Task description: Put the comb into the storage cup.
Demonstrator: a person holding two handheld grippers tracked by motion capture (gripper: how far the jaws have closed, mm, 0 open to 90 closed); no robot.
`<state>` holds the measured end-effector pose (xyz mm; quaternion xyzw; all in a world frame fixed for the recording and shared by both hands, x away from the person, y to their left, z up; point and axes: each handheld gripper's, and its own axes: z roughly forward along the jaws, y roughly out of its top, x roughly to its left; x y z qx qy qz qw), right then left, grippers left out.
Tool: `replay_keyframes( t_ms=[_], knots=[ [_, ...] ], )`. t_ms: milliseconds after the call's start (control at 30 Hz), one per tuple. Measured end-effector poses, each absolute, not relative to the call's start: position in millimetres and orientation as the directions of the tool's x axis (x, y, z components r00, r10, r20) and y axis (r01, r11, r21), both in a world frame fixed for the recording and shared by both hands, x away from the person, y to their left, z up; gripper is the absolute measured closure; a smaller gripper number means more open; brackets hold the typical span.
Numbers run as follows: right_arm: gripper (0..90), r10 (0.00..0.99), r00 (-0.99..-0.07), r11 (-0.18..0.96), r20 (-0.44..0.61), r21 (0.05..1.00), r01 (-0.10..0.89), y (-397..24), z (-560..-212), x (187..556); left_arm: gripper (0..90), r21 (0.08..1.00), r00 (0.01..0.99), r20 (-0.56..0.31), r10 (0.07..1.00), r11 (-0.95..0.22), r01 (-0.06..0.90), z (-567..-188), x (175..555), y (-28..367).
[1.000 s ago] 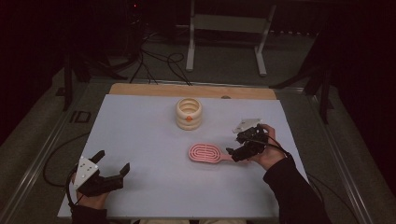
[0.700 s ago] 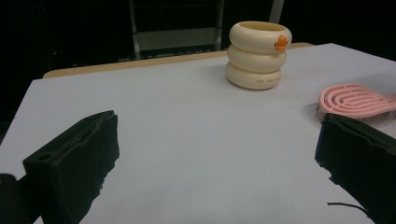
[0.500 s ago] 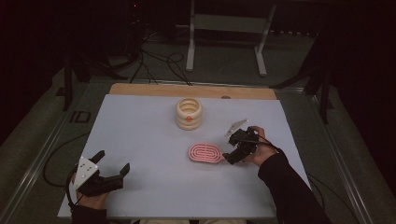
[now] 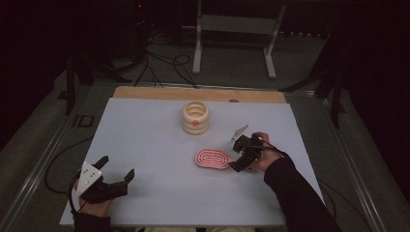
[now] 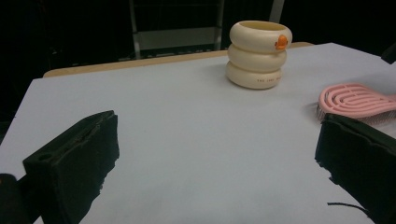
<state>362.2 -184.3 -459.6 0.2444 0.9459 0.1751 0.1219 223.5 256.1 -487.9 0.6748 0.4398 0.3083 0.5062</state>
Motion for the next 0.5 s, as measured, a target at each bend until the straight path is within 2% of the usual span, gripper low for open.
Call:
replay_keyframes(
  t_ms=[500],
  knots=[
    [13.1,0.451,-0.885,0.857,-0.115,0.333,0.393,-176,-473,365,0.4,0.954,0.427,-0.029,0.904,-0.103,0.282,-488,224,255]
  ],
)
